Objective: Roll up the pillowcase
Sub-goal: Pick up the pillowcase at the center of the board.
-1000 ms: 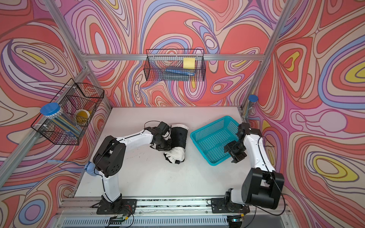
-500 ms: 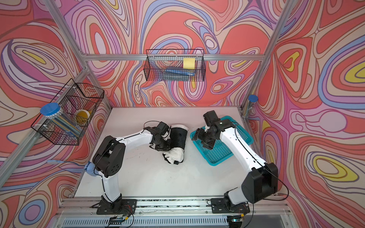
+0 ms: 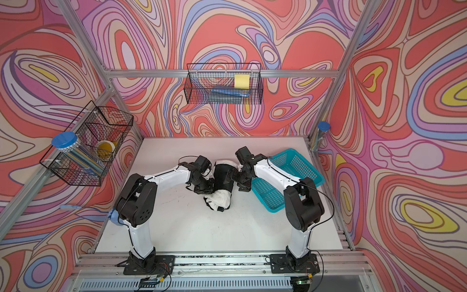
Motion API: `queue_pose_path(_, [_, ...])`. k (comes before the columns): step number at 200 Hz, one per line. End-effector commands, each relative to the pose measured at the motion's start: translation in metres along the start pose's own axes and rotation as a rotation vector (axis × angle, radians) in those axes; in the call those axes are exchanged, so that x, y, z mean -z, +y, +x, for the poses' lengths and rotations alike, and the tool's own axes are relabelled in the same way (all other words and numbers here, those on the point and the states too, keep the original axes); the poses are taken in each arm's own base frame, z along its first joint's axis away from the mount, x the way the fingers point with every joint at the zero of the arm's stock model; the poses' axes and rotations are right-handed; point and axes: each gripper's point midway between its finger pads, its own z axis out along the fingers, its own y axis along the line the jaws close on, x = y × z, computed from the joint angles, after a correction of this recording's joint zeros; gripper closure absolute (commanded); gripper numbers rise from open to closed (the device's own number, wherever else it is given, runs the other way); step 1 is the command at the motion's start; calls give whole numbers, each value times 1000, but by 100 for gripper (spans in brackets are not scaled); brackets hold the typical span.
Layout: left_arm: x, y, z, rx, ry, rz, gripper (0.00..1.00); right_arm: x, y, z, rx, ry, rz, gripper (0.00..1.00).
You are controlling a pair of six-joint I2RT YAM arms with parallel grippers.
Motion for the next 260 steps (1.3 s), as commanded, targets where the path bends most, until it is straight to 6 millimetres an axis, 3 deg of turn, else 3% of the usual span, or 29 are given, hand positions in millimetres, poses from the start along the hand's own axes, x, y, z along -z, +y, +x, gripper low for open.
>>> queue_pose_path(1, [-13, 54, 47, 53, 168, -195, 89, -23, 11, -8, 66, 2, -29, 12])
queue_pose_path(69, [-14, 60, 52, 78, 193, -176, 89, -74, 0, -6, 36, 46, -9, 10])
queue_pose_path(87, [-18, 59, 53, 96, 201, -138, 89, -91, 6, -3, 36, 61, -52, 13])
queue_pose_path(125, [-26, 46, 50, 133, 209, 15, 88, -112, 35, 7, 102, 102, -160, 23])
queue_pose_path(155, [-30, 33, 41, 143, 192, 94, 88, -118, 43, 18, 108, 147, -217, 42])
queue_pose_path(197, [-18, 1, 14, 128, 103, 247, 88, -100, 77, 27, 140, 153, -366, 55])
queue_pose_path(229, [22, -34, -8, 56, -30, 331, 87, -63, 121, 29, 198, 124, -468, 58])
queue_pose_path(260, [50, -54, -9, 24, -93, 371, 87, -26, 147, 35, 235, 82, -499, 61])
